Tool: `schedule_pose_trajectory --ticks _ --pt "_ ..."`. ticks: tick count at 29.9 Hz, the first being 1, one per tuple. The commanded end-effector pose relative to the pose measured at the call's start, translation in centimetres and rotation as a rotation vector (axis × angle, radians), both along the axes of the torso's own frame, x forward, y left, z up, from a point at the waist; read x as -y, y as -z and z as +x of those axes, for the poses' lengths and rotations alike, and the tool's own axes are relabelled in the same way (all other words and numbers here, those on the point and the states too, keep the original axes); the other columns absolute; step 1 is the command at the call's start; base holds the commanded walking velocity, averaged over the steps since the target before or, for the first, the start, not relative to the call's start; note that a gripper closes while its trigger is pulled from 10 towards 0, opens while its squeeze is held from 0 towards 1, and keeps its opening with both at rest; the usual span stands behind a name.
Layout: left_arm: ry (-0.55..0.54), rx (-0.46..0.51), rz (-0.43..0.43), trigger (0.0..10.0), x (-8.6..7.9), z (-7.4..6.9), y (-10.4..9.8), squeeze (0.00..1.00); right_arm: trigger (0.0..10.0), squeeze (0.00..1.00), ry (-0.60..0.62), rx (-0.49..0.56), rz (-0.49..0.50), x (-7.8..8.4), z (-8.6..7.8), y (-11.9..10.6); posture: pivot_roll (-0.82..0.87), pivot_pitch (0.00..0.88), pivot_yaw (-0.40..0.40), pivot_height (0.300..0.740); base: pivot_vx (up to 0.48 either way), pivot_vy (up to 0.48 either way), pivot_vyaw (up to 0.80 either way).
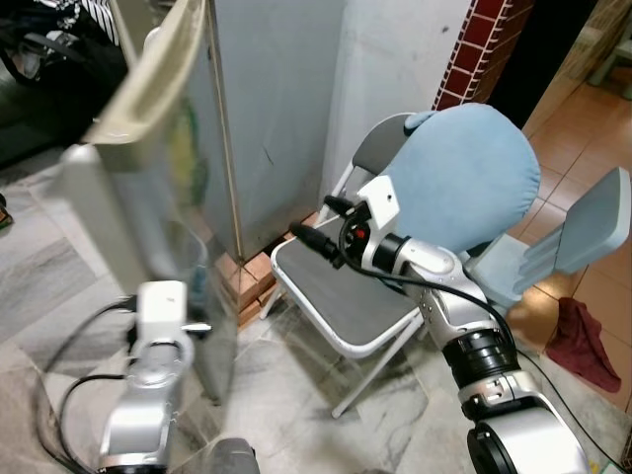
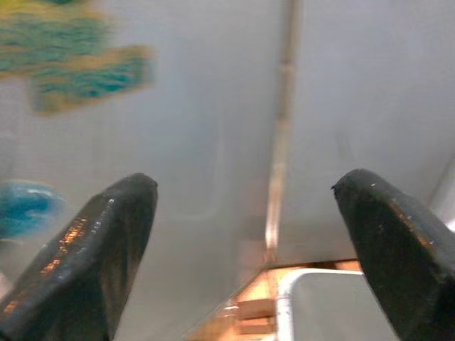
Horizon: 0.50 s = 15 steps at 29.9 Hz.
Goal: Restocking fridge
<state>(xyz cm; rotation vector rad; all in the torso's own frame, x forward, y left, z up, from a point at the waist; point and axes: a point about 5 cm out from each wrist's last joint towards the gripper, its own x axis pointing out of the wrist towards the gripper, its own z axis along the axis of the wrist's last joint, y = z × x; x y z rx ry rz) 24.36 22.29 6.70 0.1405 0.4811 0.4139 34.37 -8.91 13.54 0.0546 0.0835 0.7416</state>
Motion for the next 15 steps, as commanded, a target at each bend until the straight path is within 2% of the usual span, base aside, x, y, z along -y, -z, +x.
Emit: schedule_pose_trajectory --ticks 1,4,11,15 --pt "-0.041 0.037 0.005 10.0 -0.4 0.3 -0.9 0.00 10.0 0.00 0.060 0.043 0.002 -0.1 1.0 -1.3 0.12 0.000 -0.066 0.740 0.000 0.000 0.00" --pt "-0.078 0.027 -0.016 10.0 -0.6 -0.1 -0.5 0.00 10.0 0.00 0.102 0.058 0.001 -0.1 1.5 -1.6 0.12 0.000 -0.066 0.740 0.000 0.000 0.00" --pt "-0.151 0.068 0.053 10.0 -2.0 -1.9 -0.7 0.00 10.0 0.00 0.118 0.055 -0.006 -0.5 1.6 -1.0 0.14 0.000 -0.071 0.740 0.000 0.000 0.00" --pt "-0.147 0.078 0.067 10.0 -2.2 -2.0 -0.8 0.00 10.0 0.00 0.128 0.051 -0.018 -0.5 1.7 -0.8 0.15 0.000 -0.074 0.740 0.000 0.000 0.00"
